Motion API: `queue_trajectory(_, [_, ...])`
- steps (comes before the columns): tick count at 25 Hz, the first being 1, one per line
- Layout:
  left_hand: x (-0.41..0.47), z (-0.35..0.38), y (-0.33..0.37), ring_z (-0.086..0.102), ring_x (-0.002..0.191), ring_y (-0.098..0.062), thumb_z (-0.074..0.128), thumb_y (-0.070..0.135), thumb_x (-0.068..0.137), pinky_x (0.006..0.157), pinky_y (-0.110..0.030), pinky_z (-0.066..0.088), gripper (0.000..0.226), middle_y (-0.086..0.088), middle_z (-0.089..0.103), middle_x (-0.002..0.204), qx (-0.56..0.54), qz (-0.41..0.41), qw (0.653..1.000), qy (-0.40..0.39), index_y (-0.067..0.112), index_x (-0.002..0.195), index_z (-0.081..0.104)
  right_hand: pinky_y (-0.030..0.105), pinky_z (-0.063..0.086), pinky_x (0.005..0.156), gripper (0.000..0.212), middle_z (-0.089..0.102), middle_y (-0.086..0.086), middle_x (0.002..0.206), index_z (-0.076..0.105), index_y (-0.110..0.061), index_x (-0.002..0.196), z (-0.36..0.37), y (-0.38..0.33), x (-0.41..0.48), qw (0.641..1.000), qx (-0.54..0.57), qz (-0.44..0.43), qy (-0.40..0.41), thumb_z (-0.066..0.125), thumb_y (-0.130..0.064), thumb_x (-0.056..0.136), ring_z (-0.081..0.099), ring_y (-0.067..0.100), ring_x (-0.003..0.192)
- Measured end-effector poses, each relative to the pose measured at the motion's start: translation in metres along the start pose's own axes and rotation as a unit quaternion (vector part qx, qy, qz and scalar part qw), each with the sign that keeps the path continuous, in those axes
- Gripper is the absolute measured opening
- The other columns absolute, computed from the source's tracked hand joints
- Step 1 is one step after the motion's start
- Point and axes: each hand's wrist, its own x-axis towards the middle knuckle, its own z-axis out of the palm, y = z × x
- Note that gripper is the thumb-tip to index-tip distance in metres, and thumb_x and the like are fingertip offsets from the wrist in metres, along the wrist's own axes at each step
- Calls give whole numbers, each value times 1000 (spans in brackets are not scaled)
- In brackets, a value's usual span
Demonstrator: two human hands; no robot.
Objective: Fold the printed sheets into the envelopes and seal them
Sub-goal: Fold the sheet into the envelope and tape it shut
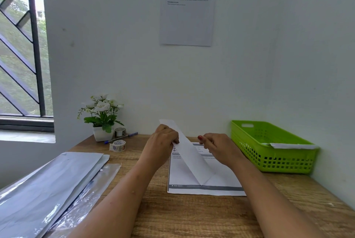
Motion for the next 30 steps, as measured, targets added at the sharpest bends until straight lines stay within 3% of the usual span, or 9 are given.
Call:
queue_trajectory(6, [-1,0,1,54,85,-17,56,-3,76,65,-38,51,17,1,62,84,-2,-13,999,-29,13,81,59,31,40,55,50,67,4,75,65,-12,83,3,-3,0,1000,-21,-5,-14,38,-53,96,60,21,67])
queue_trajectory(13, [0,-2,7,54,76,-20,50,-3,81,67,-38,48,12,-3,60,84,-37,-35,998,-48,8,82,54,36,52,66,45,69,2,76,66,-14,80,9,-10,1,998,19,11,-65,47,-53,93,65,18,68])
queue_trajectory(16, [-1,-2,7,55,76,-20,49,-5,80,66,-37,48,14,-3,60,84,-40,-44,997,-39,9,81,52,25,49,59,41,67,-6,70,67,-14,80,9,-12,2,994,63,38,-76,51,-50,93,63,7,58])
queue_trajectory(19, [0,-2,9,57,79,-21,48,-7,80,68,-36,49,16,-4,61,87,-53,-49,997,-31,10,80,51,16,43,57,33,67,-7,70,68,-13,85,10,-16,2,990,101,50,-84,55,-43,93,63,5,56])
queue_trajectory(23, [-1,-1,6,59,84,-22,47,-6,81,72,-39,51,21,-4,62,92,-62,-58,996,-26,15,81,49,15,46,55,17,67,-5,76,64,-21,93,9,-23,1,973,196,78,-96,61,-38,90,64,9,61])
queue_trajectory(27, [-1,1,5,60,87,-26,47,-6,81,74,-44,51,18,-6,61,95,-59,-54,996,-30,12,81,48,30,57,73,32,71,4,98,56,-21,113,11,-25,1,945,276,130,-115,67,-35,87,68,17,89])
queue_trajectory(30, [0,6,6,57,93,-28,47,-11,79,73,-36,48,19,-8,59,99,-46,-37,998,-16,8,81,50,29,56,68,37,70,12,105,54,-19,120,11,-26,2,931,318,143,-103,69,-25,87,69,21,95])
